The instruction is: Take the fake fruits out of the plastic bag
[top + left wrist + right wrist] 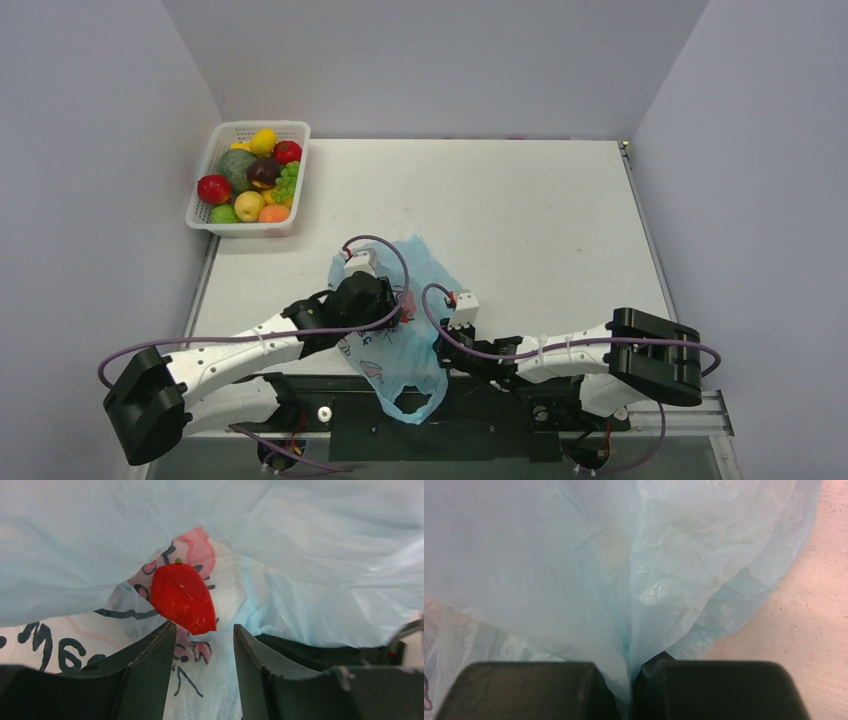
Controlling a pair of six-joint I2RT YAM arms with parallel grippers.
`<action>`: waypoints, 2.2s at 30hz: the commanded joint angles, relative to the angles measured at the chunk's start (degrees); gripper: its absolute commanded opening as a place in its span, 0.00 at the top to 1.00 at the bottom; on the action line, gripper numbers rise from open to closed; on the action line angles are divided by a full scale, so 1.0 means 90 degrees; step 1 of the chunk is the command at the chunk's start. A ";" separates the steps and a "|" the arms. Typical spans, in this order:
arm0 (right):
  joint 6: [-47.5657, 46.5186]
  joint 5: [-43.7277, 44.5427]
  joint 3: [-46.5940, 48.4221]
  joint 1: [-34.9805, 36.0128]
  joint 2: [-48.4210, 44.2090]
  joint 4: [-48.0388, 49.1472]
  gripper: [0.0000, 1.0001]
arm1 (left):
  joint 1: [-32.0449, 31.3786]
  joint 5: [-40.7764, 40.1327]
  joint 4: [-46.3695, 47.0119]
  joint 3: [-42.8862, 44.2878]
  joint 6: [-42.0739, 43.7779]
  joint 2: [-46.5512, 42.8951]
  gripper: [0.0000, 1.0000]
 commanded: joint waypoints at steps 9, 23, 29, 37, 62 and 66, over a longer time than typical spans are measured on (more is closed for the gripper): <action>-0.0181 0.0111 0.0027 0.0042 0.0030 -0.0093 1.00 | 0.0045 -0.0583 0.0570 0.0628 0.0604 0.1627 0.56; -0.0264 -0.0087 0.0104 0.0025 0.0216 0.0018 1.00 | 0.0049 -0.0244 0.1338 0.0793 0.1243 0.2045 0.36; -0.0244 -0.0112 0.0049 -0.0003 0.0172 0.0063 1.00 | 0.0073 0.0105 0.1208 0.1058 0.1462 0.2583 0.31; -0.0195 -0.0138 -0.0044 -0.0032 0.0092 0.0122 1.00 | 0.0061 0.0219 0.1105 0.1230 0.1506 0.3070 0.43; -0.0214 -0.0102 -0.0275 -0.0051 -0.0280 0.0251 1.00 | 0.0177 -0.0508 0.4509 -0.0697 0.0882 0.0245 0.64; -0.0241 -0.0132 -0.0306 -0.0054 -0.0339 0.0313 1.00 | 0.0189 -0.0805 0.5243 -0.1262 0.0755 -0.0360 0.64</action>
